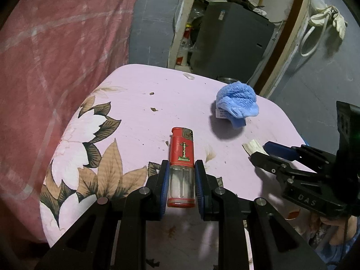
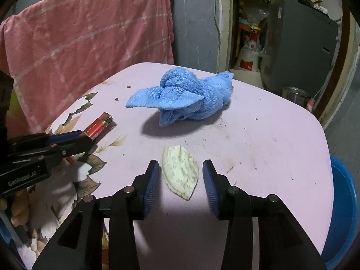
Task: Collect trash
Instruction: 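Grasp the red lighter with the left tool while the right tool grasps the white scrap, then carry the red lighter and white scrap over the blue basin and open both tools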
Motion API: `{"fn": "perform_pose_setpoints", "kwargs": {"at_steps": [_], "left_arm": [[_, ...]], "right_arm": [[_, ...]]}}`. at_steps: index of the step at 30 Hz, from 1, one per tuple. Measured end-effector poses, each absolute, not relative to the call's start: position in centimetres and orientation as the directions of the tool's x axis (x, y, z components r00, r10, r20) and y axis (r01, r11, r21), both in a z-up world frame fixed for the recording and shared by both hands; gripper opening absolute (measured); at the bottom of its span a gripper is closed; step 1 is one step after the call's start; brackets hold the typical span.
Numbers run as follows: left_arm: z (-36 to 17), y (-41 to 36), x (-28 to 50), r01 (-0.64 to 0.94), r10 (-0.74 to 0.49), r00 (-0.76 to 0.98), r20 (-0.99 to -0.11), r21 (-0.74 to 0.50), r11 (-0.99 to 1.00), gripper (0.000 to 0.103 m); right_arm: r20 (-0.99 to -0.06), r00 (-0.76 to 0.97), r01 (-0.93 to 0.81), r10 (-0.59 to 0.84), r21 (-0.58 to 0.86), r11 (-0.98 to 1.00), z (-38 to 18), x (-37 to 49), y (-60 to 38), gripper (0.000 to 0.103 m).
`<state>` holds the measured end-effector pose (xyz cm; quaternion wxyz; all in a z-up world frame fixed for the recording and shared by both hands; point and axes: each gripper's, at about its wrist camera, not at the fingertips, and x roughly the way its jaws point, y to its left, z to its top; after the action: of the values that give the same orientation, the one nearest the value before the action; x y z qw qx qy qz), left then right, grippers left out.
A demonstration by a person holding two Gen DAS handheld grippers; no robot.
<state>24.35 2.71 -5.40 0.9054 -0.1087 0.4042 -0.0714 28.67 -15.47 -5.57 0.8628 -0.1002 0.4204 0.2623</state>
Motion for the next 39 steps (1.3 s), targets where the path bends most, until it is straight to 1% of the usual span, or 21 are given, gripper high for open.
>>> {"fn": "perform_pose_setpoints", "kwargs": {"at_steps": [2,4,12,16,22,28,34,39], "left_arm": [[-5.4,2.6,24.4,0.043,-0.215,0.666,-0.714,-0.251,0.967,0.018],[-5.5,2.4,24.3,0.046,-0.211,0.669,-0.713,-0.243,0.969,0.018],[-5.3,1.8,23.9,0.061,-0.225,0.673,-0.705,-0.250,0.966,0.018],[-4.7,1.5,23.1,0.073,-0.235,0.697,-0.677,-0.258,0.963,0.018],[-3.7,0.6,21.3,0.115,-0.272,0.762,-0.588,-0.291,0.950,0.018],[-1.5,-1.2,19.9,0.150,-0.266,0.834,-0.483,-0.265,0.953,0.018],[1.5,-4.4,19.3,0.189,-0.269,0.897,-0.350,-0.247,0.950,0.018],[3.4,-7.2,19.3,0.219,-0.280,0.923,-0.264,-0.237,0.946,0.018]], "right_arm": [[-0.783,0.505,-0.538,0.362,0.042,0.842,-5.7,28.9,-15.4,0.038],[-0.785,0.504,-0.545,0.361,0.035,0.837,-5.7,28.8,-15.3,0.033],[-0.760,0.526,-0.543,0.380,0.044,0.839,-5.6,28.1,-16.1,0.032],[-0.727,0.560,-0.542,0.397,0.041,0.840,-5.5,26.8,-16.4,0.032],[-0.606,0.672,-0.512,0.425,0.035,0.858,-3.3,24.7,-18.6,0.032],[-0.462,0.778,-0.475,0.425,0.010,0.880,-0.4,22.3,-20.5,0.032],[-0.298,0.878,-0.398,0.374,-0.022,0.917,2.8,19.8,-23.5,0.032],[-0.178,0.938,-0.309,0.298,-0.043,0.950,5.3,18.4,-27.1,0.032]]}}
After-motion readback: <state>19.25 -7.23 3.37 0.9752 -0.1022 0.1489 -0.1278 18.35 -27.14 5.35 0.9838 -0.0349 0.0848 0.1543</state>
